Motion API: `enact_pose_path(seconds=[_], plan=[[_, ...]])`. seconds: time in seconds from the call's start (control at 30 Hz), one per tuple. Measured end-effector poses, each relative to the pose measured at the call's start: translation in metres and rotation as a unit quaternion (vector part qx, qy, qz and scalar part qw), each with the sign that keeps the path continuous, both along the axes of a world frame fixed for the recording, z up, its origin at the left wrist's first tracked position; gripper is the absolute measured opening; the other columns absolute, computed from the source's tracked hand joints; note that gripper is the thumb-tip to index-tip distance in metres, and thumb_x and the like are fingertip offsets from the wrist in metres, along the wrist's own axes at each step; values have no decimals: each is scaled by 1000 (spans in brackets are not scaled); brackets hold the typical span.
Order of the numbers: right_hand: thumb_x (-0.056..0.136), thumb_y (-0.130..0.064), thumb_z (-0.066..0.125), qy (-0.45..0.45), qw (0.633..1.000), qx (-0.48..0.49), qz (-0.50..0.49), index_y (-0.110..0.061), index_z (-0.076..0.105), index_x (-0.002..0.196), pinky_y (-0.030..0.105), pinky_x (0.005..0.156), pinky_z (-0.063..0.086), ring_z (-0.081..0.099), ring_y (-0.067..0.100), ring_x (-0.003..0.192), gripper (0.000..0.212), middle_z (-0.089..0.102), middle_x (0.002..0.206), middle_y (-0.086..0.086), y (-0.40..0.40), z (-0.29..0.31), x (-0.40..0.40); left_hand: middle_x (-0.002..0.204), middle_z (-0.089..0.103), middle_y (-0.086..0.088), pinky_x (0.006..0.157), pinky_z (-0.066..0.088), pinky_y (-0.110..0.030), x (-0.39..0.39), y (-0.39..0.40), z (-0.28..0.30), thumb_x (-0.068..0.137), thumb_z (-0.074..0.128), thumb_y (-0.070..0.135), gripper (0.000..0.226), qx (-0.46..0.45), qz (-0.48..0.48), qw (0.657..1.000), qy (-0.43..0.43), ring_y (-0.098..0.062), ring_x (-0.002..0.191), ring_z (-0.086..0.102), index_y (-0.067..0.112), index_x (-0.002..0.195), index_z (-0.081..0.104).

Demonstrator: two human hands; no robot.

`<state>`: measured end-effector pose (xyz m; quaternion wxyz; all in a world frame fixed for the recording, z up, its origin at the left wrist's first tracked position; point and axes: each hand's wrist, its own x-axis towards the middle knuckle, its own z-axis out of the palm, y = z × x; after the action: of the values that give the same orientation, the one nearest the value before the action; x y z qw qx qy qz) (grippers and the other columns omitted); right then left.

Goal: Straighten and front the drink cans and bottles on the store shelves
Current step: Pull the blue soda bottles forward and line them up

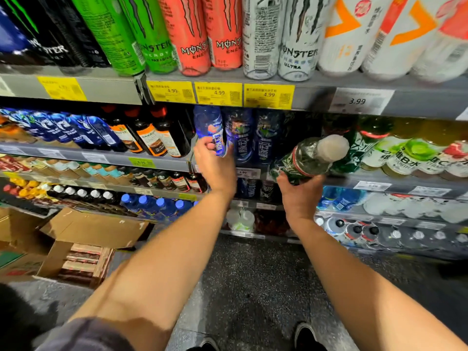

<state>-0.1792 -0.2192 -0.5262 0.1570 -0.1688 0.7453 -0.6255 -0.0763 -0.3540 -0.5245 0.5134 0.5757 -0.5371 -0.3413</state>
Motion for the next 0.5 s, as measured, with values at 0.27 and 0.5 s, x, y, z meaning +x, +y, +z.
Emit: enact_pose_path(seconds=[0.27,0.5], plan=[[68,-5,81,36,999,-37,0,-4,36,136,1,85,38,53,4,105,82,52,117,0,-13,11,-17,92,71,11,78,52,-29,-44,31,-5,73,82,21,33,-4,-147,989,-27,-6,82,64,17,103,71],[68,-15,82,75,997,-19,6,-4,46,123,15,84,40,61,23,107,67,63,116,12,-31,7,-28,107,72,3,86,54,-40,-64,30,-16,73,75,26,44,-48,-144,986,-74,-18,100,68,20,115,65]])
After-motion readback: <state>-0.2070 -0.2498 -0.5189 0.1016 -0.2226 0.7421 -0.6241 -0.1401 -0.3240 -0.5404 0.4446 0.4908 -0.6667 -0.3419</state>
